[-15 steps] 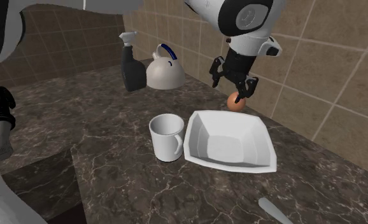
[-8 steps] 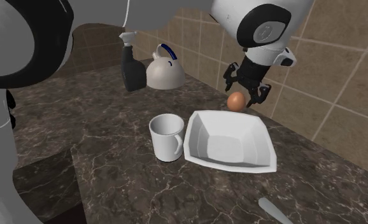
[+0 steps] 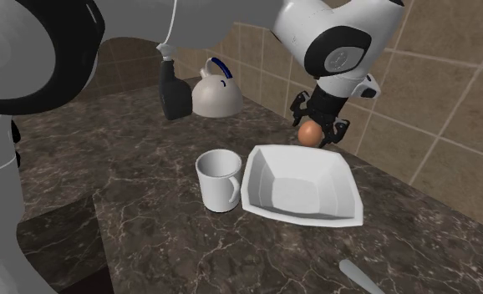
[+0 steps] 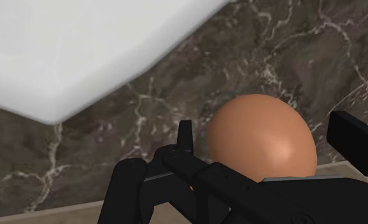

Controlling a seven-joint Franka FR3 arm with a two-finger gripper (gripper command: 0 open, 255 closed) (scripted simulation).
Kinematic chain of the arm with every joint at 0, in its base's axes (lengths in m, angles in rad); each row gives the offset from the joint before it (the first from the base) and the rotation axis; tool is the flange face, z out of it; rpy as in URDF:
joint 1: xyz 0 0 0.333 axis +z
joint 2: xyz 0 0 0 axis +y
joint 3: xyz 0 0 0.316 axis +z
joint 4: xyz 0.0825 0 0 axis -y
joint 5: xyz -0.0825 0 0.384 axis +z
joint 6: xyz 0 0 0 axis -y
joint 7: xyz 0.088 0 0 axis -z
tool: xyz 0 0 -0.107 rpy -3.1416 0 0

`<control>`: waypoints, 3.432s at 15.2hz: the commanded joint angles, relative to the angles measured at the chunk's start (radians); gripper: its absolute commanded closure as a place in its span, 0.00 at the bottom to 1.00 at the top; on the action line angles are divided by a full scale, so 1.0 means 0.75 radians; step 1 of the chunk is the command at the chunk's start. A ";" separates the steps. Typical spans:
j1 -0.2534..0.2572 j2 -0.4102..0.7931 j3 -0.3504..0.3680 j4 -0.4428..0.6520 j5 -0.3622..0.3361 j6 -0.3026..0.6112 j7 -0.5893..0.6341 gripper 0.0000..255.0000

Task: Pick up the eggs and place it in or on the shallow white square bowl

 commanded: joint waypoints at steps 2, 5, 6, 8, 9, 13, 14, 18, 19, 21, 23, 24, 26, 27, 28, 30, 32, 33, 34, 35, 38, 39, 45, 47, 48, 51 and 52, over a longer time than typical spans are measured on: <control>0.001 0.000 0.000 -0.001 0.000 0.001 0.000 0.00; 0.000 0.000 0.000 -0.001 0.000 0.001 0.000 1.00; 0.000 0.000 0.000 -0.001 0.000 0.001 0.000 1.00; 0.001 -0.001 0.000 -0.001 0.000 0.001 0.000 1.00; 0.001 0.000 0.000 -0.001 0.000 0.001 0.000 1.00; 0.001 -0.001 0.000 -0.002 0.000 0.001 0.000 1.00; 0.001 0.000 0.000 -0.001 0.000 0.001 0.000 1.00; -0.005 -0.008 -0.004 0.059 -0.011 -0.061 0.024 1.00; -0.006 -0.009 -0.005 0.075 -0.014 -0.077 0.030 1.00; -0.010 -0.011 -0.007 0.108 -0.017 -0.109 0.041 1.00; -0.015 -0.011 -0.009 0.143 -0.020 -0.143 0.052 1.00; -0.017 -0.010 -0.009 0.162 -0.021 -0.160 0.058 1.00; -0.023 -0.008 -0.010 0.200 -0.022 -0.194 0.068 1.00; -0.026 -0.006 -0.011 0.220 -0.022 -0.212 0.074 1.00; -0.030 -0.004 -0.011 0.241 -0.022 -0.230 0.079 1.00; -0.038 0.002 -0.012 0.284 -0.020 -0.266 0.089 1.00; -0.047 0.009 -0.013 0.330 -0.017 -0.304 0.100 1.00; -0.052 0.013 -0.013 0.354 -0.015 -0.323 0.105 1.00; -0.057 0.018 -0.013 0.379 -0.013 -0.342 0.110 1.00; -0.063 0.024 -0.013 0.404 -0.010 -0.362 0.115 1.00; -0.082 0.043 -0.013 0.486 0.000 -0.424 0.131 1.00; -0.085 0.046 -0.012 0.497 0.002 -0.432 0.133 1.00; -0.008 -0.292 -0.062 0.084 -0.171 -0.327 0.073 1.00; -0.001 -0.394 -0.070 -0.023 -0.228 -0.307 0.064 1.00; -0.002 -0.444 -0.072 -0.072 -0.257 -0.300 0.060 1.00; -0.014 -0.588 -0.076 -0.203 -0.339 -0.289 0.050 1.00; -0.021 -0.634 -0.077 -0.242 -0.366 -0.289 0.046 1.00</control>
